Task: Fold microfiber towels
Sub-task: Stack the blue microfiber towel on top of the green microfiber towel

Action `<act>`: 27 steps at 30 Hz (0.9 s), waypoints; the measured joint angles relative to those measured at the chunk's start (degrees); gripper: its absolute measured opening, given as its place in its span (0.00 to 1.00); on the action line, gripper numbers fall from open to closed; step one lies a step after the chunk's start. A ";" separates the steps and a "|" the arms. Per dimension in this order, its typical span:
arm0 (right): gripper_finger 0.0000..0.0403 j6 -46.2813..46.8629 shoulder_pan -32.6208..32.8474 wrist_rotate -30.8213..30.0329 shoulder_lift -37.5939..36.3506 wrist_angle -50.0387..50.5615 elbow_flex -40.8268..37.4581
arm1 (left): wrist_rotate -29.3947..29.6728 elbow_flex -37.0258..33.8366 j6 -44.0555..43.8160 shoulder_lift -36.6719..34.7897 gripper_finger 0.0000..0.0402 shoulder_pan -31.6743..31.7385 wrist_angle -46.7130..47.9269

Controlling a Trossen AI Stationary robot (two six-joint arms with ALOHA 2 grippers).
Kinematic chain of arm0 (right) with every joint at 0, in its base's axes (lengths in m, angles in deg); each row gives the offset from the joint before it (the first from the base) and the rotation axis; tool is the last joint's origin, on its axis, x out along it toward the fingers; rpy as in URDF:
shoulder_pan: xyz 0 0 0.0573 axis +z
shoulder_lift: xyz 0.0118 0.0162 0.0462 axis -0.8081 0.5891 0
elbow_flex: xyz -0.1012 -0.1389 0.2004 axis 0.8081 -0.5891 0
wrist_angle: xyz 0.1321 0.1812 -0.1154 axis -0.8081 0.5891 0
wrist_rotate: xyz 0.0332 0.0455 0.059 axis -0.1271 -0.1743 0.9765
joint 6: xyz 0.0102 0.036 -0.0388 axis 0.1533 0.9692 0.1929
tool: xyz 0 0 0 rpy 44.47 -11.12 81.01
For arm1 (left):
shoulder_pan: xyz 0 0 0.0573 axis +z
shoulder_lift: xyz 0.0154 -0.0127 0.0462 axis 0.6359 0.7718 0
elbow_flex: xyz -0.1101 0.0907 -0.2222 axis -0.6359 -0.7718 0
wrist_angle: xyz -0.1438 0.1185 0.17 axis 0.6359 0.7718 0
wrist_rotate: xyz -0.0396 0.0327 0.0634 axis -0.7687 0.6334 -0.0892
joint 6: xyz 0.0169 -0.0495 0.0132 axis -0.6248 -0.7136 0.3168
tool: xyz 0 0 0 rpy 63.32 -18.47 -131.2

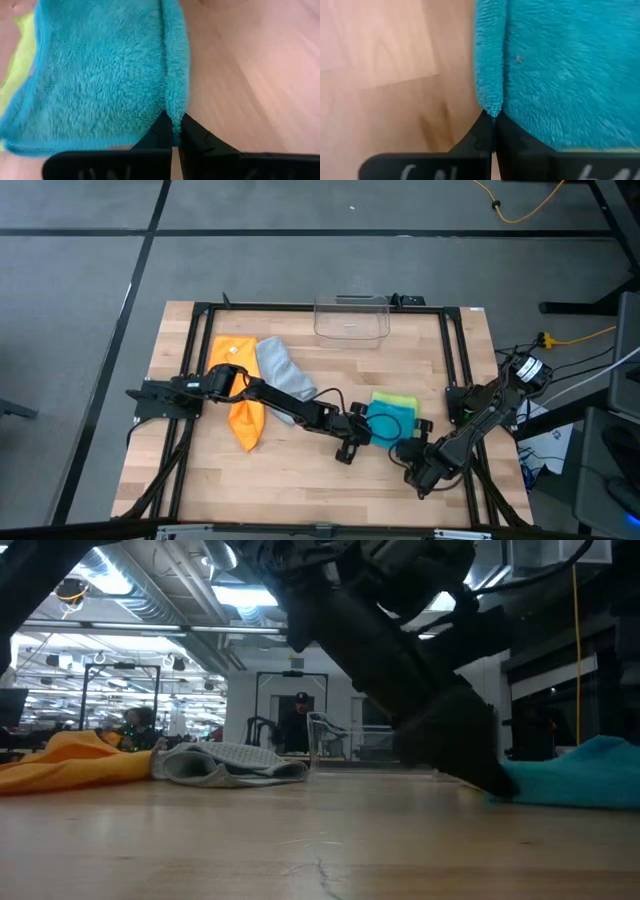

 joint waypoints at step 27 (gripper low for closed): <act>0.01 12.26 -3.21 -14.10 -0.35 34.83 10.80 | 6.46 0.00 5.01 -7.66 0.00 4.76 -3.01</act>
